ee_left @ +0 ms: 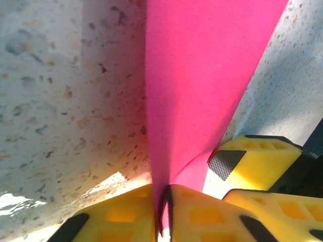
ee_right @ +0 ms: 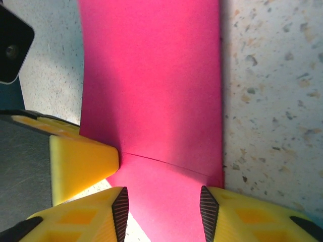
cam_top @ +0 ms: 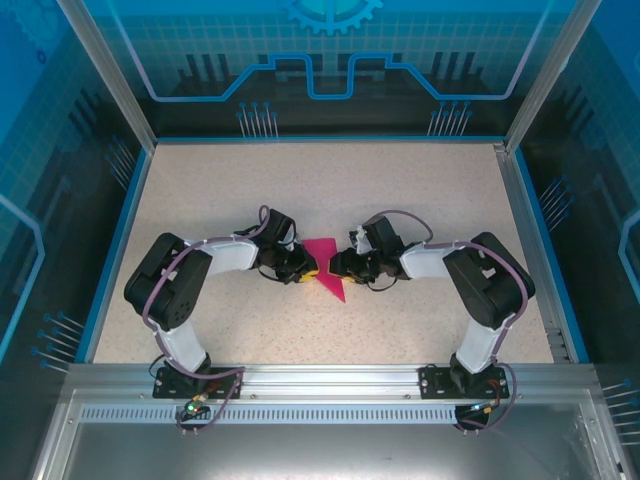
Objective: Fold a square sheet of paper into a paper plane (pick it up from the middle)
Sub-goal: Fold the wing for the fifth time at the center of the table.
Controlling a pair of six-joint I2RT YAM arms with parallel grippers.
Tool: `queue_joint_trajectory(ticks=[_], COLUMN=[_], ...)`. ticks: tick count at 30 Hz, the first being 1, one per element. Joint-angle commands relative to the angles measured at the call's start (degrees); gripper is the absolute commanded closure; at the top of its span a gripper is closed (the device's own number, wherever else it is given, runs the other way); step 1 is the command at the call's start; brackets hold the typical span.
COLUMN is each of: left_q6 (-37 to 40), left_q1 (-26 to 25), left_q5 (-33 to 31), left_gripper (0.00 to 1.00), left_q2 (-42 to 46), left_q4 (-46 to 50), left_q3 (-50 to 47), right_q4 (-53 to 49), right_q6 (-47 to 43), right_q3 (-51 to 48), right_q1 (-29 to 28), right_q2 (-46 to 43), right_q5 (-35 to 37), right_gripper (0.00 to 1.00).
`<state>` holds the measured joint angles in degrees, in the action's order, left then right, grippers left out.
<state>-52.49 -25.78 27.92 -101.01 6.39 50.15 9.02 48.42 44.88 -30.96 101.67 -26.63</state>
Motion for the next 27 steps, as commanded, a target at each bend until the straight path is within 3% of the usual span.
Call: queue_joint_trajectory(ticks=[1,9,15,23,27], left_q6=[0.7,0.2,-0.5,-0.9,-1.0], left_q1=[-0.4,-1.4,-2.1,-2.2,-2.2], left_q5=[0.8,-1.0,-2.1,-2.3,-2.3], left_gripper=[0.90,0.95,0.95,0.95,0.95], left_q2=[-0.2,1.7,3.3,3.8,4.0], left_q4=[0.1,2.9,5.2,6.6,6.9], left_q3=[1.3,2.0,3.4,4.5,4.5], right_q4=[-3.7,-7.9,-4.6,8.7,10.3], right_q6=[-6.6,-20.2,-34.2,-48.4,-51.0], right_q3=[-2.3,-2.2,-6.2,-11.5,-9.9], right_q1=[2.0,-2.5,-14.4,-23.1,-25.0], right_q2=[-1.2,-11.6,-18.2,-15.9,-12.4], right_q5=[7.0,18.4,38.4,46.5,48.0], right_gripper=[0.52,0.36,0.44,0.52,0.52])
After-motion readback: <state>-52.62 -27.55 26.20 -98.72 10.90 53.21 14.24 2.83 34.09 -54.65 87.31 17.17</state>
